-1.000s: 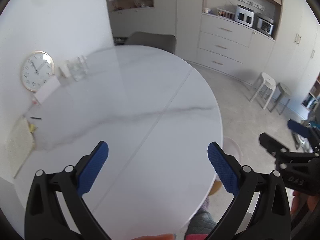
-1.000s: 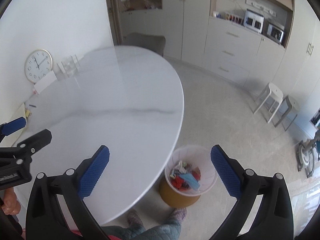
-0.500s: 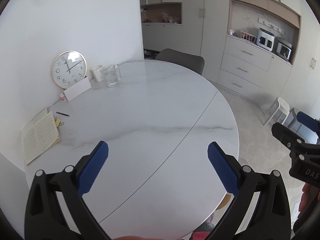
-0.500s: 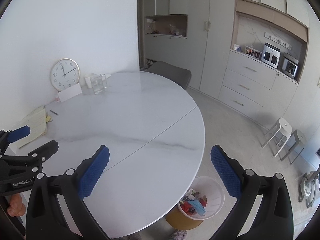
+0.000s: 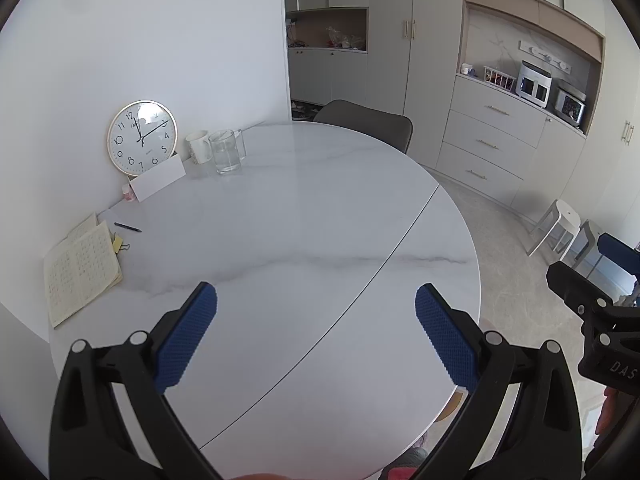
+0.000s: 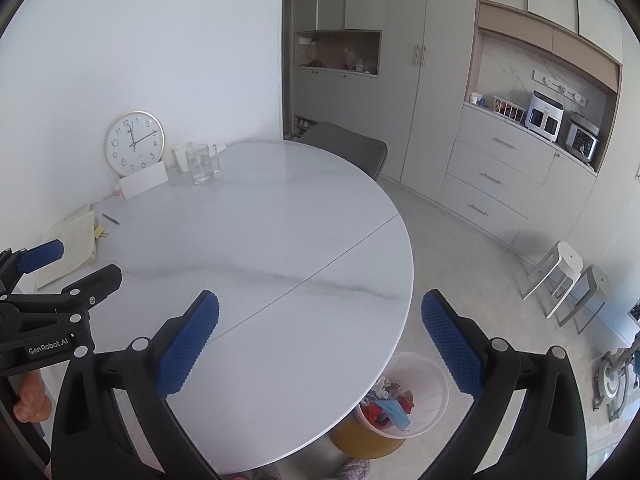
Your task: Collect trash
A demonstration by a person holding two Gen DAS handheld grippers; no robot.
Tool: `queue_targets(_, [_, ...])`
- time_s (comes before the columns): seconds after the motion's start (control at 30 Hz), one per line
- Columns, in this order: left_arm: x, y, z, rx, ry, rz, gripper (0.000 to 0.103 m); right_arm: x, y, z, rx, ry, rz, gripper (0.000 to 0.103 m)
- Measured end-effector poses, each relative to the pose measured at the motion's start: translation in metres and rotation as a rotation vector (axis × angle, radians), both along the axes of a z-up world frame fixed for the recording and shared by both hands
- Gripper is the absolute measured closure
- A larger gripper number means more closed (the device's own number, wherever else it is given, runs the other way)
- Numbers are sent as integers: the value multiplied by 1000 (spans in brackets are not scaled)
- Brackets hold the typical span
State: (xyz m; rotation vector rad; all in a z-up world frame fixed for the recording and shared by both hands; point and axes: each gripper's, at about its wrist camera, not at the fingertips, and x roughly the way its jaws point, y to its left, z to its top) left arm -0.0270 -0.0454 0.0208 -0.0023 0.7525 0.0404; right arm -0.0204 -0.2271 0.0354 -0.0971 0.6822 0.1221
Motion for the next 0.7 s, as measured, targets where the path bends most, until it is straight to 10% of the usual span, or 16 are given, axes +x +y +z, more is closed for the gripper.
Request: queue_targets(0.7, [1, 1, -1, 9, 7, -6, 8, -5, -3, -4, -10, 6, 6, 2])
